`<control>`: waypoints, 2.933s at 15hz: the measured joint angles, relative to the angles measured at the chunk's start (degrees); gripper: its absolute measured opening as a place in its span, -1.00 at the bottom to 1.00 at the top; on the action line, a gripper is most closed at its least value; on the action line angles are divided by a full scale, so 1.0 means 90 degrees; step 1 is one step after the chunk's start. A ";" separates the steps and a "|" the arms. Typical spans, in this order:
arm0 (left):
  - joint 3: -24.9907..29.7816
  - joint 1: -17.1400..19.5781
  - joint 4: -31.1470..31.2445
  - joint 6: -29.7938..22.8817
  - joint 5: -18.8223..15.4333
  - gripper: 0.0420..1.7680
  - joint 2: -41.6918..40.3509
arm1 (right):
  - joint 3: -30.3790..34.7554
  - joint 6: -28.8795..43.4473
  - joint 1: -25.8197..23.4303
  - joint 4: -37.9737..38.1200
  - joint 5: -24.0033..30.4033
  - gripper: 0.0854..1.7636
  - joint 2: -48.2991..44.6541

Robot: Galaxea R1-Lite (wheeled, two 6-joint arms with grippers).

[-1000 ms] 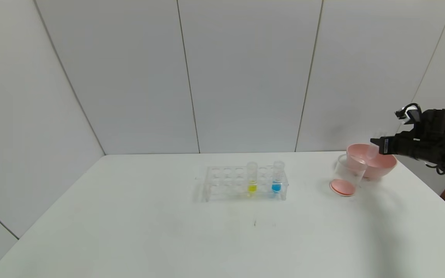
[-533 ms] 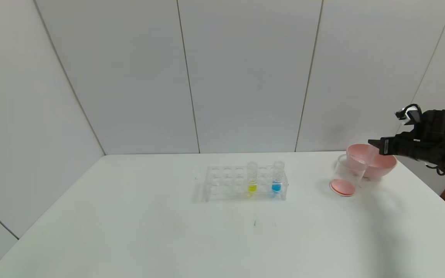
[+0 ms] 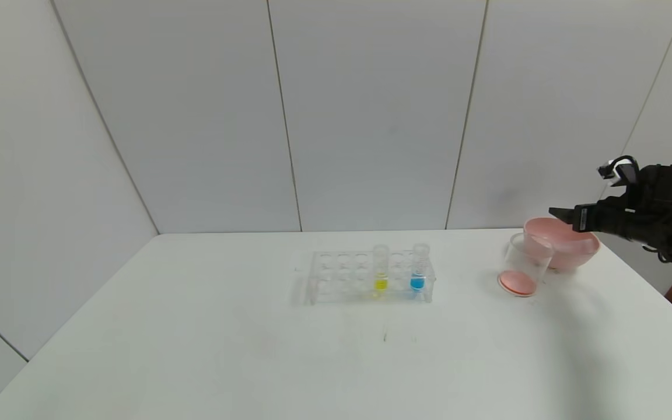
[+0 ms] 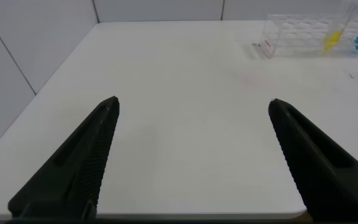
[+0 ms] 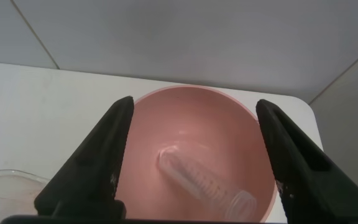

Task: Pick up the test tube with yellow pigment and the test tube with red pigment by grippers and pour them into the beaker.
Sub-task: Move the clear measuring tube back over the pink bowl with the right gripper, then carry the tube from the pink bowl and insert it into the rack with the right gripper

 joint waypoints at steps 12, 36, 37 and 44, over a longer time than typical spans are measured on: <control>0.0000 0.0000 0.0000 0.0000 0.0000 0.94 0.0000 | 0.0138 0.0325 0.0974 0.1810 -0.1774 0.86 -0.1296; 0.0000 0.0000 0.0000 0.0000 0.0000 0.94 0.0000 | 0.1447 0.3082 0.7022 0.1820 -0.5763 0.92 -0.1801; 0.0000 0.0000 0.0000 0.0000 0.0000 0.94 0.0000 | 0.1330 0.3103 0.7033 0.1818 -0.5763 0.92 -0.1621; 0.0000 0.0000 0.0000 0.0000 0.0000 0.94 0.0000 | 0.0261 0.3291 0.6865 0.1769 -0.5815 0.92 -0.0405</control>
